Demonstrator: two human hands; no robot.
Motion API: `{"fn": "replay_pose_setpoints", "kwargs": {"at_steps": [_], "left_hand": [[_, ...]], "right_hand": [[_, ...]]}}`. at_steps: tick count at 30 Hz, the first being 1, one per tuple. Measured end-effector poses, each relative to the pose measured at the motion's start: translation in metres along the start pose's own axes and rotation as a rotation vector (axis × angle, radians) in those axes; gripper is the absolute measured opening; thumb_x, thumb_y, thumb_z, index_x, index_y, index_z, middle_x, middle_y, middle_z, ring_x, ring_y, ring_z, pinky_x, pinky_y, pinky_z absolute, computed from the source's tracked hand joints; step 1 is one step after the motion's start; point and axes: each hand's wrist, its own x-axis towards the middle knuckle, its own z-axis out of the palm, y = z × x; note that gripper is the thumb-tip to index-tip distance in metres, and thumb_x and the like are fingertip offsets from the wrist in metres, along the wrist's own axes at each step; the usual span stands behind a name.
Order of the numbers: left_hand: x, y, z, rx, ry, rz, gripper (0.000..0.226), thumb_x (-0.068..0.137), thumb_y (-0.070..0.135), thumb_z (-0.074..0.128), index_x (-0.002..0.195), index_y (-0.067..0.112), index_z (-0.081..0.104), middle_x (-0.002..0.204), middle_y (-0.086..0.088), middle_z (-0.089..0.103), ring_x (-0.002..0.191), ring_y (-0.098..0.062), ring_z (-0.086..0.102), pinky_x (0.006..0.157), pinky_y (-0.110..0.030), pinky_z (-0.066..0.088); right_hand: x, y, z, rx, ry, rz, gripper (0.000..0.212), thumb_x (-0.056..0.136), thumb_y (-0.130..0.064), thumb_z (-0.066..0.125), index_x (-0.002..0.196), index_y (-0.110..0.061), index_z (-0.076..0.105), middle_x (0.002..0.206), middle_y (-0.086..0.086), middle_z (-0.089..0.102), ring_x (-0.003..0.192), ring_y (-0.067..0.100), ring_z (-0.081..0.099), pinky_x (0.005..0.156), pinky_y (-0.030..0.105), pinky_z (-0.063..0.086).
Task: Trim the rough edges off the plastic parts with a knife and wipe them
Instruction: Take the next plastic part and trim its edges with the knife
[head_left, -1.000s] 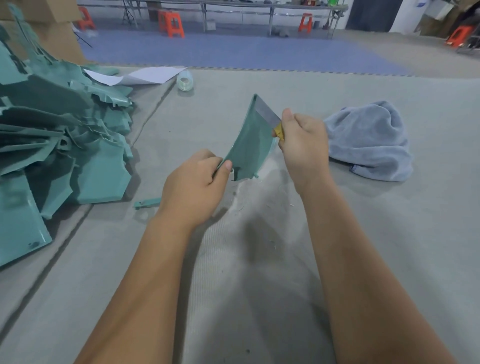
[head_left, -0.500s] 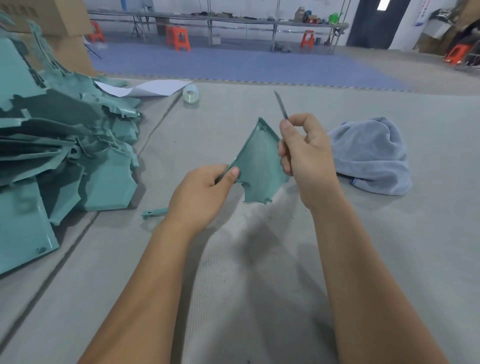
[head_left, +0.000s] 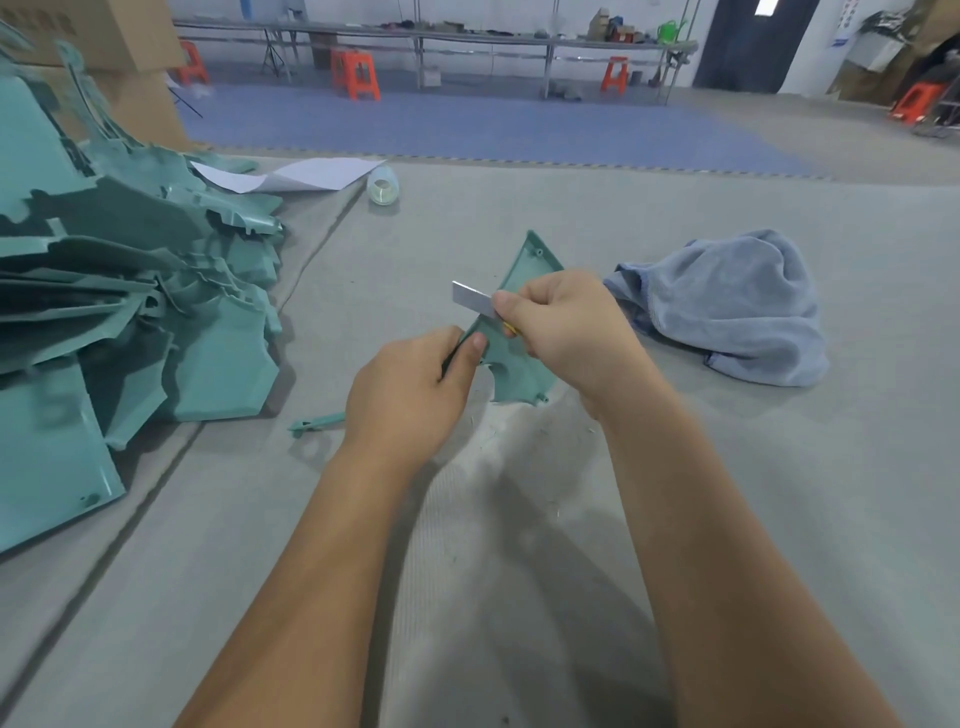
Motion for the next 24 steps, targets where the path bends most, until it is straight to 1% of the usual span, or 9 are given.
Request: {"fn": "replay_pose_setpoints", "kwargs": {"at_steps": [4, 8, 11, 12, 14, 17, 20, 22, 24], "left_hand": [[-0.002, 0.001, 0.0, 0.014, 0.019, 0.029, 0.047, 0.099, 0.045, 0.04, 0.059, 0.022, 0.03, 0.048, 0.003, 0.039, 0.049, -0.018, 0.041, 0.046, -0.031, 0.022], [-0.005, 0.001, -0.001, 0.011, 0.031, 0.049, 0.047, 0.099, 0.042, 0.042, 0.059, 0.02, 0.03, 0.047, 0.003, 0.037, 0.047, -0.019, 0.041, 0.044, -0.029, 0.025], [-0.005, 0.002, -0.001, 0.007, 0.027, 0.05, 0.048, 0.099, 0.041, 0.042, 0.058, 0.021, 0.028, 0.046, 0.003, 0.035, 0.046, -0.019, 0.039, 0.045, -0.031, 0.027], [-0.005, 0.002, -0.001, 0.009, 0.027, 0.044, 0.047, 0.099, 0.042, 0.042, 0.058, 0.021, 0.029, 0.046, 0.003, 0.035, 0.047, -0.02, 0.04, 0.045, -0.032, 0.028], [-0.003, 0.002, -0.001, 0.016, 0.027, 0.032, 0.047, 0.099, 0.043, 0.041, 0.059, 0.02, 0.032, 0.047, 0.003, 0.037, 0.049, -0.021, 0.043, 0.046, -0.033, 0.03], [-0.002, 0.001, 0.0, 0.025, 0.037, 0.018, 0.047, 0.098, 0.044, 0.041, 0.059, 0.019, 0.031, 0.048, 0.002, 0.04, 0.049, -0.018, 0.043, 0.044, -0.031, 0.026], [-0.003, 0.001, 0.0, 0.043, 0.042, 0.028, 0.047, 0.099, 0.044, 0.038, 0.061, 0.017, 0.033, 0.05, 0.001, 0.043, 0.051, -0.018, 0.044, 0.045, -0.03, 0.025], [-0.004, 0.001, 0.0, 0.043, 0.038, 0.033, 0.047, 0.1, 0.044, 0.037, 0.062, 0.017, 0.035, 0.051, 0.001, 0.043, 0.051, -0.021, 0.045, 0.045, -0.031, 0.027], [-0.006, 0.001, -0.001, 0.038, 0.039, 0.032, 0.047, 0.1, 0.043, 0.039, 0.061, 0.018, 0.032, 0.051, 0.002, 0.041, 0.052, -0.023, 0.045, 0.046, -0.033, 0.029]], "right_hand": [[0.007, 0.002, 0.0, -0.026, 0.05, 0.069, 0.035, 0.091, -0.027, 0.061, 0.07, 0.002, 0.06, 0.054, 0.004, 0.034, 0.052, 0.018, 0.031, 0.056, 0.029, 0.026], [0.021, 0.003, -0.007, -0.039, 0.242, 0.095, 0.038, 0.09, -0.029, 0.059, 0.074, 0.004, 0.059, 0.059, 0.004, 0.038, 0.057, 0.017, 0.034, 0.059, 0.03, 0.03], [0.024, 0.004, -0.017, 0.037, 0.316, 0.093, 0.031, 0.092, -0.027, 0.056, 0.07, -0.006, 0.059, 0.058, 0.003, 0.036, 0.057, 0.017, 0.031, 0.058, 0.029, 0.027], [0.022, 0.004, -0.018, 0.066, 0.293, 0.099, 0.031, 0.092, -0.027, 0.057, 0.067, -0.008, 0.058, 0.053, 0.0, 0.036, 0.052, 0.016, 0.031, 0.055, 0.026, 0.026], [0.016, 0.002, -0.016, 0.084, 0.149, 0.122, 0.036, 0.093, -0.025, 0.058, 0.059, -0.011, 0.054, 0.039, -0.009, 0.036, 0.037, 0.009, 0.03, 0.043, 0.018, 0.025], [0.009, -0.001, -0.009, 0.012, -0.066, 0.134, 0.033, 0.092, -0.022, 0.059, 0.061, -0.011, 0.056, 0.035, -0.009, 0.033, 0.029, 0.004, 0.025, 0.034, 0.016, 0.021], [0.01, -0.001, -0.004, -0.052, -0.035, 0.108, 0.029, 0.091, -0.023, 0.06, 0.065, -0.011, 0.057, 0.044, -0.004, 0.032, 0.039, 0.01, 0.028, 0.041, 0.02, 0.024], [0.015, -0.001, -0.004, -0.102, 0.083, 0.091, 0.028, 0.091, -0.028, 0.06, 0.068, -0.013, 0.06, 0.05, -0.001, 0.036, 0.05, 0.016, 0.034, 0.051, 0.026, 0.028], [0.023, -0.001, -0.011, -0.099, 0.195, 0.084, 0.028, 0.091, -0.029, 0.059, 0.068, -0.013, 0.059, 0.053, 0.001, 0.035, 0.055, 0.019, 0.033, 0.056, 0.028, 0.029]]}}
